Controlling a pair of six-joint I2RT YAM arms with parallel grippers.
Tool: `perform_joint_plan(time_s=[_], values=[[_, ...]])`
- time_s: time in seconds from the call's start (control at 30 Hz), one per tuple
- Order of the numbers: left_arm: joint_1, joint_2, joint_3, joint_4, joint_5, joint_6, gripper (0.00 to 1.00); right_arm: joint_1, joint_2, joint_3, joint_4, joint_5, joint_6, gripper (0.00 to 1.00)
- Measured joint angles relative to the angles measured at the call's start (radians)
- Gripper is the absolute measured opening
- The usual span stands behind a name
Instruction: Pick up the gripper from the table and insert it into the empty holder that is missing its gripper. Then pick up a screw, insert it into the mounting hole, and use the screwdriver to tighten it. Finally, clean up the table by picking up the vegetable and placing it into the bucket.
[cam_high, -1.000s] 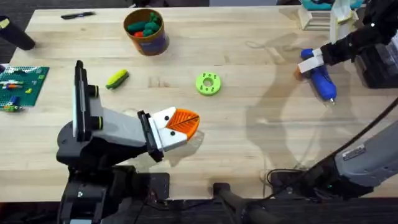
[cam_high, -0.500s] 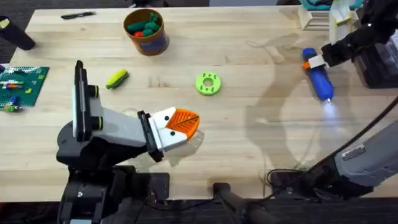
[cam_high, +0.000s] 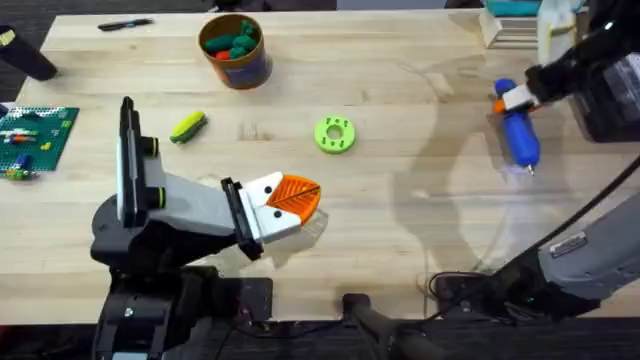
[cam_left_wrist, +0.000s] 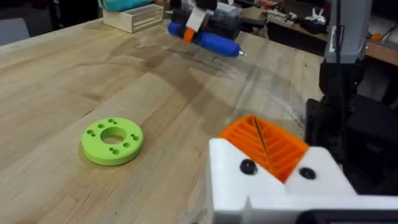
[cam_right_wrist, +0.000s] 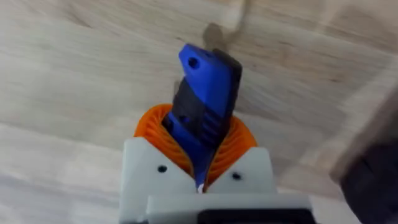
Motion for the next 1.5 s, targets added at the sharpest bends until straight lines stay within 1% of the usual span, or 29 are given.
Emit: perform_joint_plan(time_s=[0.1,0.17,0.37,0.57,0.6,0.7,0.8,0.9,1.03,1.1,1.2,1.3,1.4,1.5], values=[[0.0,0.0,0.0,0.0,0.0,0.0,0.009,0.007,-0.028,0.073,-0.071,0.002,0.025,0.023],[0.0,0.0,0.0,0.0,0.0,0.0,0.009,0.019,-0.069,0.106,-0.106,-0.003,0.036,0.022],[0.0,0.0,0.0,0.0,0.0,0.0,0.009,0.086,-0.233,0.136,-0.154,-0.057,0.085,0.022],[0.0,0.0,0.0,0.0,0.0,0.0,0.009,0.209,-0.403,0.136,-0.185,-0.081,0.133,0.022],[0.0,0.0,0.0,0.0,0.0,0.0,0.009,0.288,-0.496,0.134,-0.211,-0.088,0.168,0.022],[0.0,0.0,0.0,0.0,0.0,0.0,0.009,0.351,-0.608,0.08,-0.181,-0.102,0.208,0.022],[0.0,0.0,0.0,0.0,0.0,0.0,0.009,0.382,-0.735,-0.047,-0.092,-0.122,0.252,0.022],[0.0,0.0,0.0,0.0,0.0,0.0,0.009,0.391,-0.85,-0.211,0.058,-0.171,0.299,0.022],[0.0,0.0,0.0,0.0,0.0,0.0,0.009,0.392,-0.946,-0.406,0.329,-0.293,0.382,0.022],[0.0,0.0,0.0,0.0,0.0,0.0,0.009,0.404,-0.971,-0.469,0.442,-0.359,0.422,0.022],[0.0,0.0,0.0,0.0,0.0,0.0,0.009,0.443,-0.989,-0.516,0.55,-0.449,0.458,0.022],[0.0,0.0,0.0,0.0,0.0,0.0,0.009,0.512,-0.99,-0.526,0.653,-0.537,0.478,0.022],[0.0,0.0,0.0,0.0,0.002,0.0,0.009,0.614,-0.99,-0.528,0.782,-0.599,0.492,0.022],[0.0,0.0,0.0,-0.001,0.004,0.0,0.009,0.73,-0.99,-0.528,0.895,-0.637,0.499,0.022]])
